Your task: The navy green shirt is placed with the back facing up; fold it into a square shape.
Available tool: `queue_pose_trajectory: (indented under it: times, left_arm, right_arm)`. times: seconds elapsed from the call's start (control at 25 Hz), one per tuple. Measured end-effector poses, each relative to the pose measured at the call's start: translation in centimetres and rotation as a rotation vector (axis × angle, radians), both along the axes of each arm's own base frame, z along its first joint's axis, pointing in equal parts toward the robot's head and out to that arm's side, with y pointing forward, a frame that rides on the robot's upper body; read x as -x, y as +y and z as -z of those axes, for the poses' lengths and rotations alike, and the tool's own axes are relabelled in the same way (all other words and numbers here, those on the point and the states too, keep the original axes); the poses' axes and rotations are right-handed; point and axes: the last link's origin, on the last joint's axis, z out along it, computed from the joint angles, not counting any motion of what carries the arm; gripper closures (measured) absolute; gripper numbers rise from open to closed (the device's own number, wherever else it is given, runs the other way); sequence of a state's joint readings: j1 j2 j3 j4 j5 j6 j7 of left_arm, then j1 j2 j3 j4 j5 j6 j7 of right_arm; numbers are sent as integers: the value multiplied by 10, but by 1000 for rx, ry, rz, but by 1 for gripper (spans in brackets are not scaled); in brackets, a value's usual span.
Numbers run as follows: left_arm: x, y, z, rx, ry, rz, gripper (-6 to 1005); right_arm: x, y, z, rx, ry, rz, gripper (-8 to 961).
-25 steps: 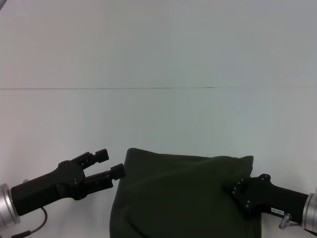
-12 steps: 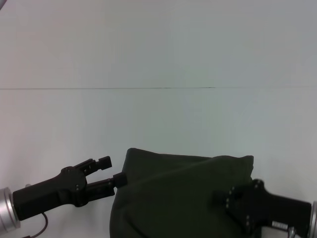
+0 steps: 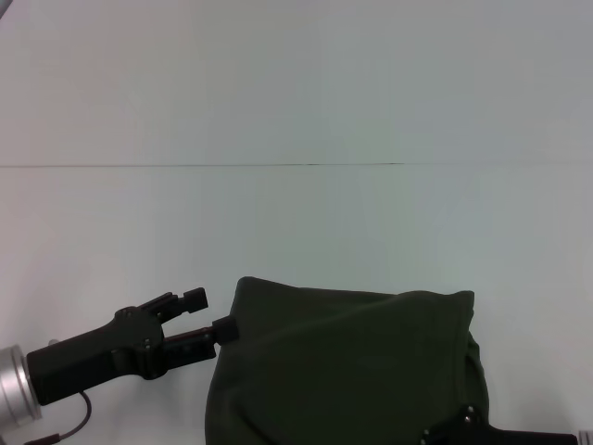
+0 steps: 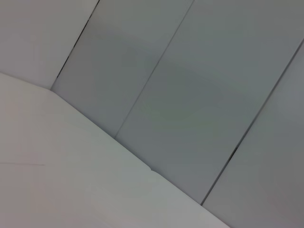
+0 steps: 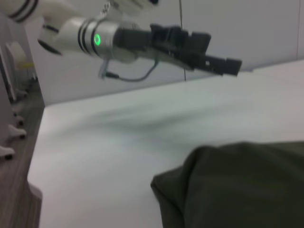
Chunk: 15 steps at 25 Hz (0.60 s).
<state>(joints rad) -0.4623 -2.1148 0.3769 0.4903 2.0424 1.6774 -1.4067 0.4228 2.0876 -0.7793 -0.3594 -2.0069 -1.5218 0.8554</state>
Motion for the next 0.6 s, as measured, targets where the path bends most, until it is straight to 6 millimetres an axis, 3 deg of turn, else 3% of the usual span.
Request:
queue_pose_trajectory:
  times: [0.32, 0.6]
  left_arm:
    - [-2, 1, 2, 2, 0, 1, 64]
    - [-2, 1, 3, 5, -1, 0, 65]
  right_arm:
    - [-15, -1, 4, -14, -83, 40, 953]
    - [-11, 0, -7, -29, -31, 25, 952]
